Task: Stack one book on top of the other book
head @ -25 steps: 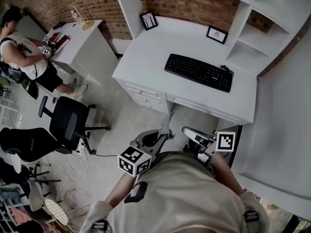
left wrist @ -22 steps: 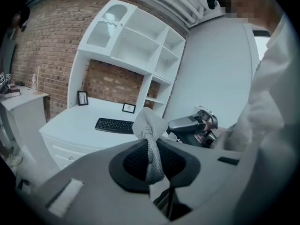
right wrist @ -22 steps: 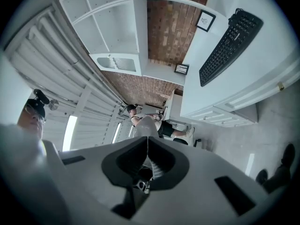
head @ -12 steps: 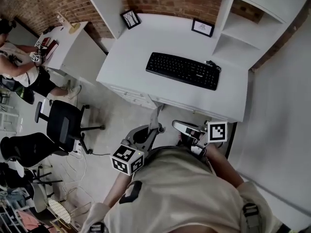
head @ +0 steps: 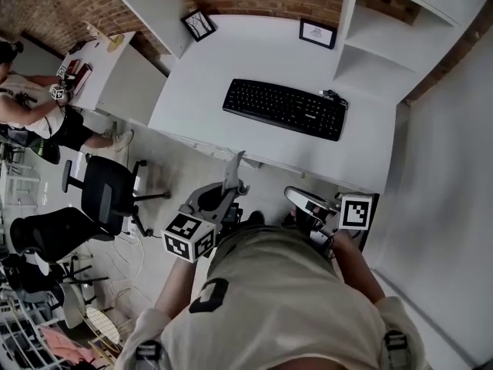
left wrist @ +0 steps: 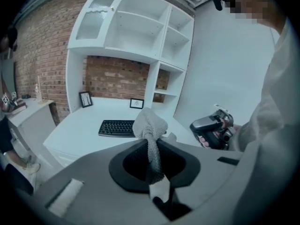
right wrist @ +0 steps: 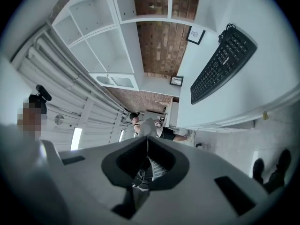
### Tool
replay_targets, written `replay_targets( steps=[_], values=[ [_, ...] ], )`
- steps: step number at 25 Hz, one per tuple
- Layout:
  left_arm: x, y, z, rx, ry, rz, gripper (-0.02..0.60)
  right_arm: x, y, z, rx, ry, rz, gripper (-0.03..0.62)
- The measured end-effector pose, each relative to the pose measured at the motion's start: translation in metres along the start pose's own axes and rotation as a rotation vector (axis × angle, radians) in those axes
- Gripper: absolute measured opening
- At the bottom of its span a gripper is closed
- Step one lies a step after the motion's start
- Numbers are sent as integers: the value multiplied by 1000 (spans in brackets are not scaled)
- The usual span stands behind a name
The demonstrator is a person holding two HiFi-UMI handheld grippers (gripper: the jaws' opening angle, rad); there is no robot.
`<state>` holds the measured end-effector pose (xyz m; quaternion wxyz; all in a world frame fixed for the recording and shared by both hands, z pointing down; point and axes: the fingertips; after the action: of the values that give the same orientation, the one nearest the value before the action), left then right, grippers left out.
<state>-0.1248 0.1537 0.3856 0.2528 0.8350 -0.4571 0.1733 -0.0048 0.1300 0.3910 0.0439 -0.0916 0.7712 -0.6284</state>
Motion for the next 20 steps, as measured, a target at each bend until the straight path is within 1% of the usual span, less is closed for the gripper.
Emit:
replay_targets(
  steps=[2,4,7,9,13,15,18,20],
  values=[
    [-6,28,8,10,-3,58,35,-2,-7,7,2,-11,-10,6],
    [-14,54,12,3,-14,105,35,-1,-14,13,9,-19,-27,6],
    [-26,89,11,-8,-24,151,35,5,-20,22,9,-35,-56,6],
    [-29,115,11,-16,-26,166,35,13,-21,30,6,-54,-75,6],
    [-23,164,21,-24,-36,148,35,35,-22,45,-16,-83,-145,6],
    [-17,188,27,-19,-48,138,35,54,-27,49,-16,-62,-183,6],
    [-5,223,23,-55,-50,114,35,85,-34,48,5,-12,-237,6],
    [9,242,16,-75,-32,86,35,100,-39,49,13,5,-271,6]
  ],
)
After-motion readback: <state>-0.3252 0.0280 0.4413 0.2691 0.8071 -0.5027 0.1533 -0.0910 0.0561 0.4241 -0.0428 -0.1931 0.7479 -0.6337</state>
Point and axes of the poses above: the fingertips, and each gripper's own axes: x forward along the fingers, y to its left, z out of its top, and after that the axes turned 8 degrees about -z, right-handed
